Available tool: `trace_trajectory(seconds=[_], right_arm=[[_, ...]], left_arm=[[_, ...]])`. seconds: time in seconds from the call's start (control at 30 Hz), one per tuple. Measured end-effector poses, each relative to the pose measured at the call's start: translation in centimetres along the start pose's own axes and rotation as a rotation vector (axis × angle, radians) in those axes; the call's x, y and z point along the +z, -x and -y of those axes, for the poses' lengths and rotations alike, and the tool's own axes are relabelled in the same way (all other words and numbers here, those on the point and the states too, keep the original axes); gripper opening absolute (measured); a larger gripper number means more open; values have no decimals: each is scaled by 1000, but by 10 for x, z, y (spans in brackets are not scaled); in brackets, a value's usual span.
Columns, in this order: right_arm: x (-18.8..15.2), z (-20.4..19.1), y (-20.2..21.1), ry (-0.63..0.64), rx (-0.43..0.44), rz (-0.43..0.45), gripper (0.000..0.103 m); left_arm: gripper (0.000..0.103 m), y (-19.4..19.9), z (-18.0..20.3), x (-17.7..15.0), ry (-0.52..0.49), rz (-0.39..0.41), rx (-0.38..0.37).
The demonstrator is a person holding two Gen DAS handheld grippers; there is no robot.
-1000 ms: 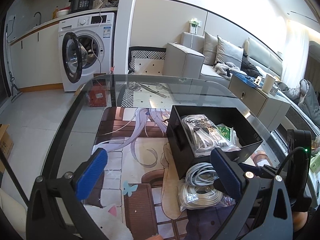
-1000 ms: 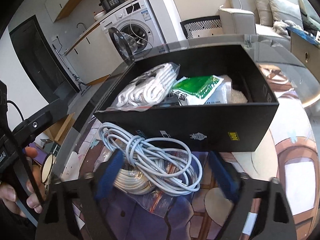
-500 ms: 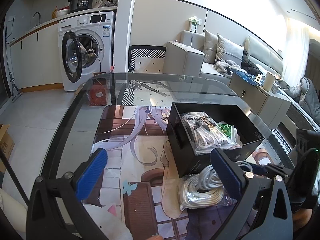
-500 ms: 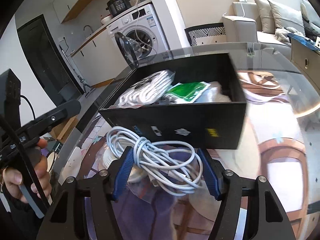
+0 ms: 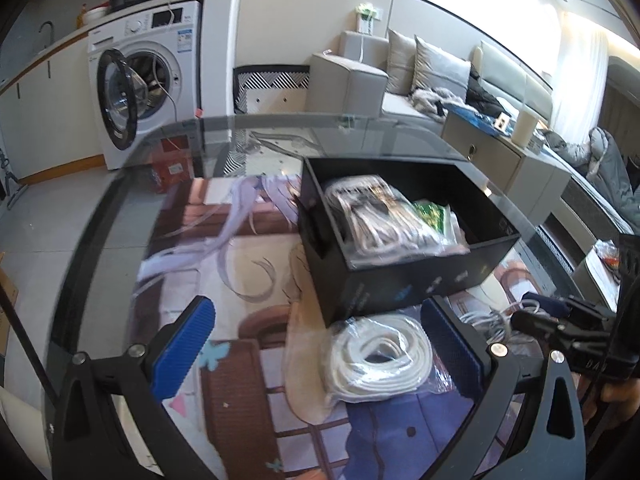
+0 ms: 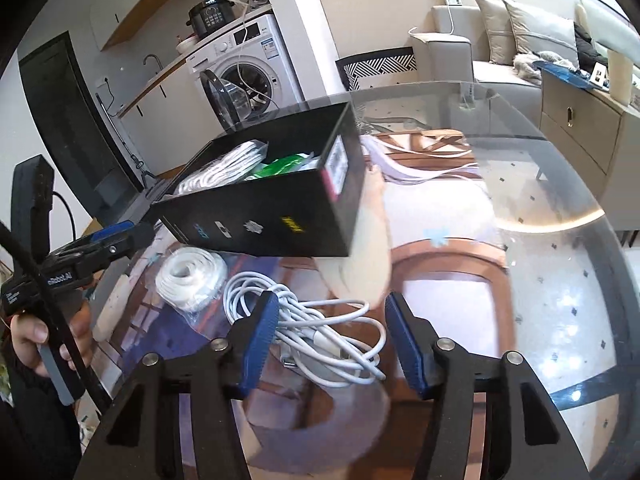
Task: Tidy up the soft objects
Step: 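Move right tool to the white cable bundle while left tool approaches the bagged rope coil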
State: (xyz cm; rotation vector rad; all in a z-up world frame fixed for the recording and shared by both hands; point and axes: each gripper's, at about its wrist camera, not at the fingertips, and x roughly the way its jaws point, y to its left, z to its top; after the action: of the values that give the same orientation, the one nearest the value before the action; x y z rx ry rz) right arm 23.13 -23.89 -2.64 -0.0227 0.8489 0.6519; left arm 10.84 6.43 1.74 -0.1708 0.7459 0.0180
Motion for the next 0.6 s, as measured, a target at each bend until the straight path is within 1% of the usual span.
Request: trace_trajectory(seconds=[0.1, 0.2, 0.27, 0.33, 0.47, 0.53, 0.6], right_arm=[[-5, 4, 4, 8, 17, -17, 57], [-9, 2, 8, 67, 22, -17, 60], [-11, 0, 7, 82, 33, -26, 67], [-11, -1, 4, 102, 61, -48, 71], [-12, -9, 1, 168, 73, -61, 80], [-12, -12, -2, 198, 78, -68, 83], [-11, -14, -7, 226, 61, -80, 83]], left_arm=[[103, -7, 7, -5, -17, -26, -13], [103, -12, 13, -8, -33, -47, -21], [103, -15, 16, -10, -39, -61, -29], [103, -18, 19, -12, -44, -77, -33], [103, -24, 24, -16, -64, -106, -41], [103, -27, 26, -19, -71, -122, -44], [103, -30, 29, -21, -81, -142, -44]])
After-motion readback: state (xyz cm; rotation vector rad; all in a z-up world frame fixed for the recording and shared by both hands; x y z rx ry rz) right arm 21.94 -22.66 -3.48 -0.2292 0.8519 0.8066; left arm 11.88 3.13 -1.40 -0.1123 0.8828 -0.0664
